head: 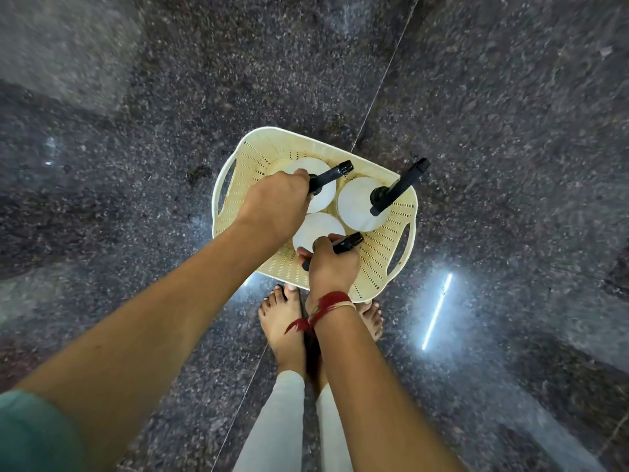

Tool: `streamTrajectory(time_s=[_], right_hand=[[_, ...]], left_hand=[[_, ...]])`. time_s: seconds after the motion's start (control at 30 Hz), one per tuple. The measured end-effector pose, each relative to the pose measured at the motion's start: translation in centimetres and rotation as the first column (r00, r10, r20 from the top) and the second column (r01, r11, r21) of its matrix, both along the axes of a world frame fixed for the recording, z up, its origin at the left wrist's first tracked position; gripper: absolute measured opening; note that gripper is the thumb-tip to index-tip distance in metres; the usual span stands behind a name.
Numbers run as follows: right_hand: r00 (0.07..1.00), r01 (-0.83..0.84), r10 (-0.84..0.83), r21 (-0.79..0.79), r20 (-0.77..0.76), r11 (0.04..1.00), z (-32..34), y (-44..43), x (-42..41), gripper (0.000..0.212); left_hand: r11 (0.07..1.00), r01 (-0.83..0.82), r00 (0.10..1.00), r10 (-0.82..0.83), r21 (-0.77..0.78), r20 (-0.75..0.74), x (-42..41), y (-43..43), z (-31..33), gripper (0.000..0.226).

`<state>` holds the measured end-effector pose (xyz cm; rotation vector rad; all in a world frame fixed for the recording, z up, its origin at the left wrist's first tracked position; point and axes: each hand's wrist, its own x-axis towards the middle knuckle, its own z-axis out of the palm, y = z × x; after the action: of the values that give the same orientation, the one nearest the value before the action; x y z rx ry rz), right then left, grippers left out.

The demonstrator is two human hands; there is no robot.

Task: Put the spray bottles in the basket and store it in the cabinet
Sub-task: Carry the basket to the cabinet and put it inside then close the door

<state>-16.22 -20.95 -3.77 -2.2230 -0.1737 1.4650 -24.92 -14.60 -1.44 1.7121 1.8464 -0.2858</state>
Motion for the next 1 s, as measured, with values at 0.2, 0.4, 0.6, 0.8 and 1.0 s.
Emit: streamTrajectory(time_s=[0.2, 0.4, 0.6, 0.8, 1.0], right_hand=[[0.994, -0.107, 0.105, -0.101, -0.019, 0.989, 1.0, 0.2, 0.0, 0.043], [0.967, -0.257, 0.255, -0.118, -0.031, 0.959, 6.2, -0.3, 4.0, 0.091], [0.860, -0.448, 0.436, -0.017, 0.265, 0.894, 6.7, 6.5, 7.6, 0.093], [0.722, -0.621, 0.601, -0.061, 0.342, 0.781, 3.3, 10.3, 7.4, 0.035], [0.706, -0.647, 0.600, -0.004, 0.377, 0.763, 2.4, 10.0, 7.5, 0.032]], left_hand=[[0.997, -0.021, 0.999, 0.018, -0.080, -0.035, 0.2, 0.2, 0.1, 0.028], [0.998, 0.030, 0.987, -0.021, 0.059, -0.157, 0.3, 0.5, 4.3, 0.083], [0.901, -0.164, 0.985, 0.123, 0.402, 0.124, 2.1, -0.7, 7.8, 0.046], [0.998, 0.068, 0.989, -0.069, -0.014, -0.134, 6.0, -6.8, 2.8, 0.051], [0.995, 0.093, 0.964, -0.099, -0.033, -0.245, 7.4, -7.5, 0.4, 0.016]])
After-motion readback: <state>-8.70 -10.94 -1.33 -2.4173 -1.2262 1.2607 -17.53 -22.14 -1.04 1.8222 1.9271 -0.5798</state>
